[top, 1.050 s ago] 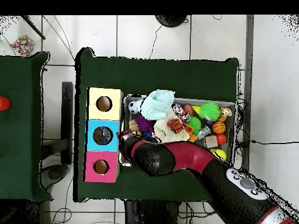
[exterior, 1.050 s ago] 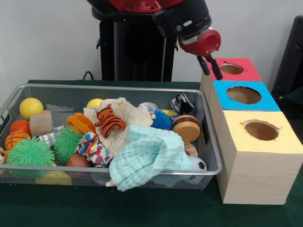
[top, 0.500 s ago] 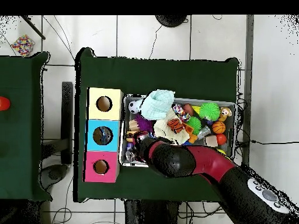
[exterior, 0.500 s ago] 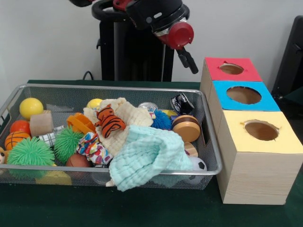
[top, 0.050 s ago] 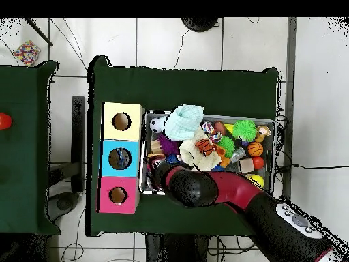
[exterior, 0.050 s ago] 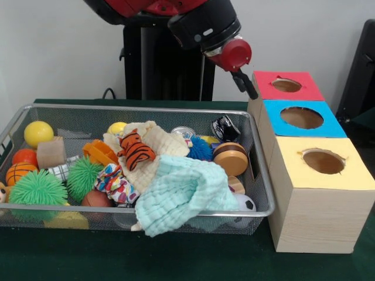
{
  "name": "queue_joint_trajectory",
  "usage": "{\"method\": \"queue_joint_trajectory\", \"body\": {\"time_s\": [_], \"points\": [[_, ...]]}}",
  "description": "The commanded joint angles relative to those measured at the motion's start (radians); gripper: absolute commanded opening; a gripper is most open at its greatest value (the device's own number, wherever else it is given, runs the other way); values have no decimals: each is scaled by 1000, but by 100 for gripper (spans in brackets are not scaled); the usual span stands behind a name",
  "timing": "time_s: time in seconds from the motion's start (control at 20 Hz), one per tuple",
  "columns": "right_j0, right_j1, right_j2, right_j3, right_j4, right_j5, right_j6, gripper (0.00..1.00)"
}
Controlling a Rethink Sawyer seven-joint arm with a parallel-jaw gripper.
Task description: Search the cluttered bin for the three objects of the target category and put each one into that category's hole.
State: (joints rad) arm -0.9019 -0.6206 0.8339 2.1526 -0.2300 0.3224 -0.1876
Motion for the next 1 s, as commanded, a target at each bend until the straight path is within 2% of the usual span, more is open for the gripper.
{"method": "queue_joint_trajectory", "body": {"time_s": [0.05,0.15,0.35,1.0], "points": [[47,47,-88,-75,-66,-67,247,100],[79,31,-124,-89,-76,-65,256,100],[93,29,-142,-96,-76,-56,253,100],[93,26,-135,-91,-59,-52,252,100]]}}
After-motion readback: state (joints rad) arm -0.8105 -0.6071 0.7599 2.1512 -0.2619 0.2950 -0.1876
